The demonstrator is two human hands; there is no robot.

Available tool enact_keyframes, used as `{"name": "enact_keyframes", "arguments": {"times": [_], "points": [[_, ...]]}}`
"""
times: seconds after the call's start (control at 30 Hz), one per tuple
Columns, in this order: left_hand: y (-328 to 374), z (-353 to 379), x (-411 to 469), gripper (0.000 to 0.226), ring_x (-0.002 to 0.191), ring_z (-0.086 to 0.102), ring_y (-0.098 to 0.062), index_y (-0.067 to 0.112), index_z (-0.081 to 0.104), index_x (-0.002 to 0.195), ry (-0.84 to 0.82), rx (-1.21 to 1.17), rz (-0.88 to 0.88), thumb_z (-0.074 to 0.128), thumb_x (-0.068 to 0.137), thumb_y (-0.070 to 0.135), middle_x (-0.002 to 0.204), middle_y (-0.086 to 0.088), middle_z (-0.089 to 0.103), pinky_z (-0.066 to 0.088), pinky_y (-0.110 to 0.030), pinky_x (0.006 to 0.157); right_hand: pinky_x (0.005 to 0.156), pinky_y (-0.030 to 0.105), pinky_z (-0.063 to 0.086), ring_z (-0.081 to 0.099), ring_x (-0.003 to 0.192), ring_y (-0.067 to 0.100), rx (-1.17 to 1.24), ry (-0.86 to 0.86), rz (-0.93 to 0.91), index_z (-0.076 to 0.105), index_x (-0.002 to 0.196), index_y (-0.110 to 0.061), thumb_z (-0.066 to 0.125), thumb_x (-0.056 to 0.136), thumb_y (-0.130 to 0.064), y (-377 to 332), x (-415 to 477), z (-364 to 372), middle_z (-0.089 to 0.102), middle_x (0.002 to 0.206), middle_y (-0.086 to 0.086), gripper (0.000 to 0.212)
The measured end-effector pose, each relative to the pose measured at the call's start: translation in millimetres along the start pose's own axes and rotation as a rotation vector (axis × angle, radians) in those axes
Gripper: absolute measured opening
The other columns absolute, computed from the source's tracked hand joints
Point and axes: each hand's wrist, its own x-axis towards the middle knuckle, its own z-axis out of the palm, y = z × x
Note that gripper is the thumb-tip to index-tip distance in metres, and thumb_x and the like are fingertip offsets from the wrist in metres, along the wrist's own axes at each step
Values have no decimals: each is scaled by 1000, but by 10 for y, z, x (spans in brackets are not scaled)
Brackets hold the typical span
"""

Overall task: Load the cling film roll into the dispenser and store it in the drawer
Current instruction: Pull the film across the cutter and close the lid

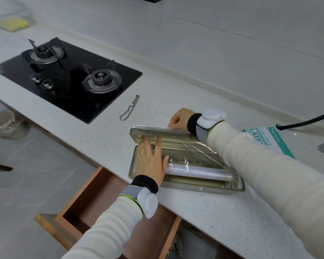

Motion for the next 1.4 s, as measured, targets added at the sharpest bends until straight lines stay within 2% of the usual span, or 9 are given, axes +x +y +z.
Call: {"name": "enact_keyframes", "arguments": {"times": [0.17,0.3,0.4,0.57,0.77,1.0,1.2,1.33,1.4], "points": [[-71,-52,-13,59,134,35,-43,12,35,143,-56,-99,20,53,91,33,140,-29,36,33,-48,111,73,25,45,54,75,12,-4,-2,-5,76,91,-8,63,84,-13,8,34,16,74,97,9,15],[-80,-149,-25,52,128,39,-37,12,38,138,-50,-253,-5,50,92,33,137,-23,31,43,-44,103,67,23,45,52,65,9,-2,-14,-5,75,91,-8,62,85,-14,12,39,7,73,98,9,16],[-56,-238,-9,47,117,43,-31,3,47,122,-30,-379,-56,48,92,39,125,-18,41,41,-40,100,71,25,46,54,73,12,2,-14,-8,75,92,-7,64,84,-15,11,25,12,73,98,10,16],[36,-419,-13,59,100,44,-24,8,49,89,-7,-678,-193,20,85,59,92,-4,47,39,-33,90,75,26,46,54,75,12,4,0,-9,75,93,-7,65,83,-16,-12,-29,30,72,91,6,17],[89,-561,13,48,59,62,-12,22,61,74,-54,-1206,-458,26,100,42,65,1,65,50,-23,66,73,28,53,59,75,14,60,-11,23,76,91,-8,69,79,-18,-48,-149,69,68,78,2,16],[31,-551,-137,42,45,56,-3,14,61,74,-160,-1363,-547,32,101,29,59,0,63,45,-13,50,65,20,53,59,60,5,132,-9,37,74,89,-6,72,80,-20,-87,-288,114,64,65,-7,17],[-30,-515,-232,45,43,56,-6,12,60,70,-270,-1361,-593,33,101,30,47,5,62,45,-17,50,77,30,55,62,73,13,89,-26,32,75,87,-10,72,79,-23,-117,-353,154,72,84,5,15],[-101,-462,-359,44,41,56,-5,11,61,69,-315,-1344,-601,36,100,31,45,5,61,46,-14,46,65,19,48,58,66,6,37,-45,22,75,90,-11,73,79,-27,-132,-391,214,71,79,0,20],[-106,-427,-423,44,38,54,-5,9,58,67,-322,-1376,-631,37,100,30,43,3,60,46,-14,44,74,25,51,58,76,9,22,-51,17,75,91,-11,73,78,-26,-133,-398,236,74,92,3,20]]}}
